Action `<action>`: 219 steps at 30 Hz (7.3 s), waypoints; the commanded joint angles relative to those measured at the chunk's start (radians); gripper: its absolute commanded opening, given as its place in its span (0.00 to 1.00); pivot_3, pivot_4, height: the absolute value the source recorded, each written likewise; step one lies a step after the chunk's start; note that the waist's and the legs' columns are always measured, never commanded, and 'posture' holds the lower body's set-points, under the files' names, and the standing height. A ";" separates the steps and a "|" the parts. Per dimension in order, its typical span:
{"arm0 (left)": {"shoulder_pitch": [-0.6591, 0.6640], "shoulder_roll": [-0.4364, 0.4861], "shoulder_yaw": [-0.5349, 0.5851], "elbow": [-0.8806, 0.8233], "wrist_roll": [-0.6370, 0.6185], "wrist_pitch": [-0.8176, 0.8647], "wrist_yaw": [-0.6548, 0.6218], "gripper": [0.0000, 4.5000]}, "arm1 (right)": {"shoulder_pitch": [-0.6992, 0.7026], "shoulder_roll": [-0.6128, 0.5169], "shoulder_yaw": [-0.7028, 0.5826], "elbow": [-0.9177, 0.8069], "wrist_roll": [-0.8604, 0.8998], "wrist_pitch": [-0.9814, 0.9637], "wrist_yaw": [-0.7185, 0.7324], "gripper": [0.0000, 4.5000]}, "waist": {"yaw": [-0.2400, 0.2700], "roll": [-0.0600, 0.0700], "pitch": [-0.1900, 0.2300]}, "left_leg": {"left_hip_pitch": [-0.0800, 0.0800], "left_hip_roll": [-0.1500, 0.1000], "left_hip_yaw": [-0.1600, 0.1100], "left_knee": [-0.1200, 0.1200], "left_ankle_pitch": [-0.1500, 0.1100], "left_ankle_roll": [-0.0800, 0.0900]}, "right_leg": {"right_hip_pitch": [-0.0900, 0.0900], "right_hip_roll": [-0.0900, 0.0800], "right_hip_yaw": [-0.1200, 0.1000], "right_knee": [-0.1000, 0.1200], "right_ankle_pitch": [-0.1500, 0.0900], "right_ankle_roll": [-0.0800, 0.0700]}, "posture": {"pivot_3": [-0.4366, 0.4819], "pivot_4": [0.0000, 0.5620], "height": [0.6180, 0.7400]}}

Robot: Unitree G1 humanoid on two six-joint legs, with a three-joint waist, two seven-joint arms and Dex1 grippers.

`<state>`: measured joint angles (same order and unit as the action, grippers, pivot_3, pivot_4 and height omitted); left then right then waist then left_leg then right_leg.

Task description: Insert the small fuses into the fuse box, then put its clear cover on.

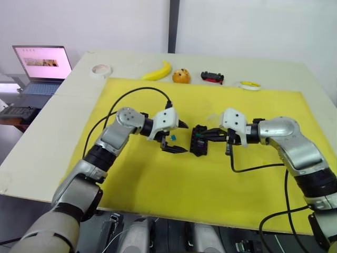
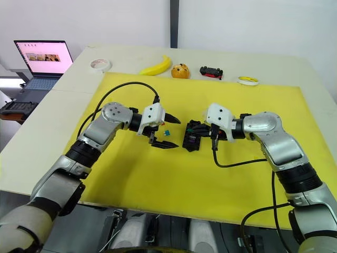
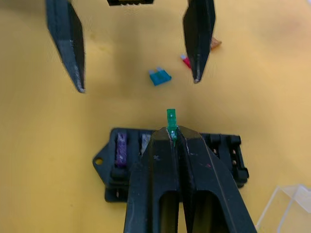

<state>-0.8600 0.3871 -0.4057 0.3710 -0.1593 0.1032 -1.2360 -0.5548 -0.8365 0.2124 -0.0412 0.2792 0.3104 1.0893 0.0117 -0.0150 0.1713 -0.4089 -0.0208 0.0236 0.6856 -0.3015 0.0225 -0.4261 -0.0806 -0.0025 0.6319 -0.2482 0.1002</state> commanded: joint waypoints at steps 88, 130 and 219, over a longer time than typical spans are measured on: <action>-0.049 -0.100 0.039 0.062 0.079 -0.063 -0.038 1.00 | 0.134 0.144 -0.188 -0.048 0.091 0.068 -0.033 0.01 | 0.000 0.001 0.000 | 0.001 0.000 0.000 0.001 0.001 -0.001 | 0.000 0.001 0.000 0.003 0.000 0.000 | 0.48 0.27 1.00; 0.220 0.147 0.310 -0.333 -0.132 0.327 0.031 1.00 | 0.365 0.001 -0.528 -0.320 0.202 0.302 -0.189 0.01 | -0.002 0.001 -0.001 | 0.001 0.001 -0.001 0.008 -0.001 0.001 | -0.001 -0.001 0.001 0.013 0.000 0.000 | 0.48 0.27 1.00; 0.039 -0.394 0.956 0.082 -0.909 1.373 1.315 1.00 | 0.459 0.149 -0.273 -0.681 0.285 0.483 -0.591 1.00 | 0.029 -0.001 -0.002 | 0.002 -0.005 -0.002 0.012 0.002 -0.005 | 0.003 -0.006 0.000 0.013 0.000 0.000 | 0.48 0.27 1.00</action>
<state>-0.8115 0.0091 0.5730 0.4578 -1.0925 1.5076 0.0879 -0.0878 -0.6868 -0.0296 -0.6946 0.5607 0.8011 0.4991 0.0408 -0.0158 0.1696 -0.4072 -0.0260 0.0211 0.6973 -0.2995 0.0178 -0.4236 -0.0867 -0.0020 0.6453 -0.2487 0.1004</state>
